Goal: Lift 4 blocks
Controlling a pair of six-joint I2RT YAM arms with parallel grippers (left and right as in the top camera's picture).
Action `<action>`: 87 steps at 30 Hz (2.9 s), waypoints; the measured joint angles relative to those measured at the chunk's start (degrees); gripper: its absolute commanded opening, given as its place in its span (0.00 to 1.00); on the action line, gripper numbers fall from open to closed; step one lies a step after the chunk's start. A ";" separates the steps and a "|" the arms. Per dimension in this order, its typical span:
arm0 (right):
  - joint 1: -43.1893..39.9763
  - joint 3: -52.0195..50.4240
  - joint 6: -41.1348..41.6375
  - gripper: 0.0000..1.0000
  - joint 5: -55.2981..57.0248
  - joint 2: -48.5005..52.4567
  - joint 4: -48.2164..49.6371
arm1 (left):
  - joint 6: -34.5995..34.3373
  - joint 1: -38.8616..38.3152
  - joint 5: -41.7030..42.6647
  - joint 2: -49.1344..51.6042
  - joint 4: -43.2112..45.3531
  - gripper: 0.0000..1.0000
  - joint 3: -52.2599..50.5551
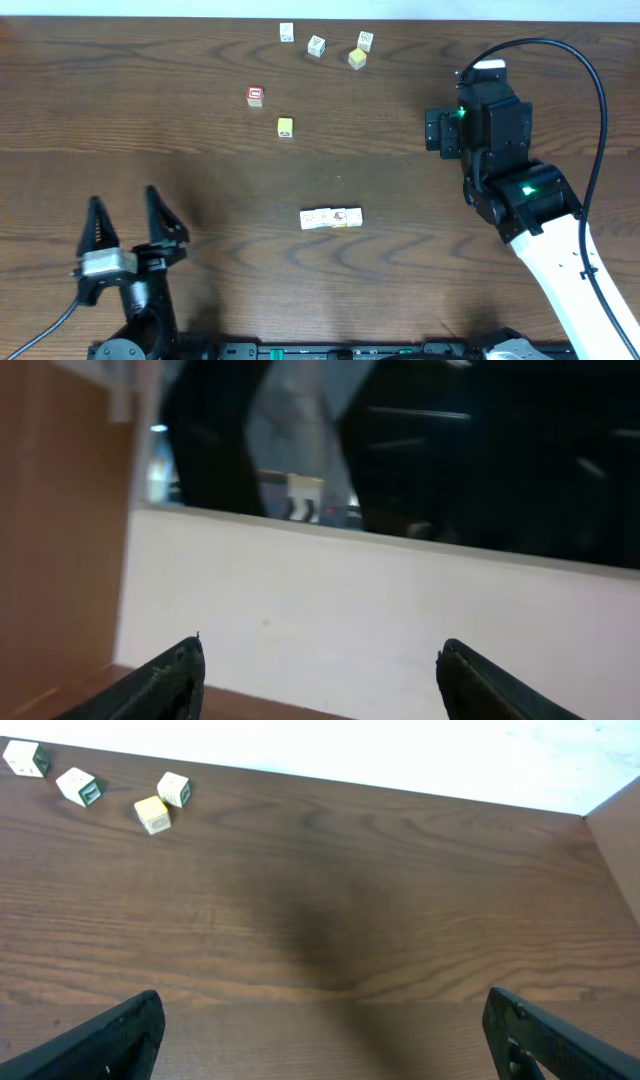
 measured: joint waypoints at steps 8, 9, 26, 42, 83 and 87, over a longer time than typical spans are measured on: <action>0.00 0.00 0.00 0.99 0.00 0.00 -0.02 | 4.37 0.00 4.11 -0.55 -1.03 0.75 -1.64; -0.02 0.00 0.00 0.99 0.00 0.00 -0.02 | 4.35 0.00 4.24 -0.59 0.24 0.75 -3.08; 0.00 0.00 -0.17 0.99 -0.07 0.00 -0.07 | 5.11 0.00 5.16 -0.55 -15.37 0.75 -14.12; 0.00 0.00 -0.24 0.99 0.00 0.00 -0.09 | 4.96 -0.13 5.70 -0.59 -15.91 0.75 -13.94; -14.67 -49.40 11.74 0.99 -13.03 -52.04 45.77 | 4.96 -0.13 5.73 -0.59 -16.17 0.75 -13.77; -18.43 -60.83 15.82 0.99 -15.74 -61.00 46.77 | 4.96 -0.13 5.73 -0.59 -16.15 0.75 -13.77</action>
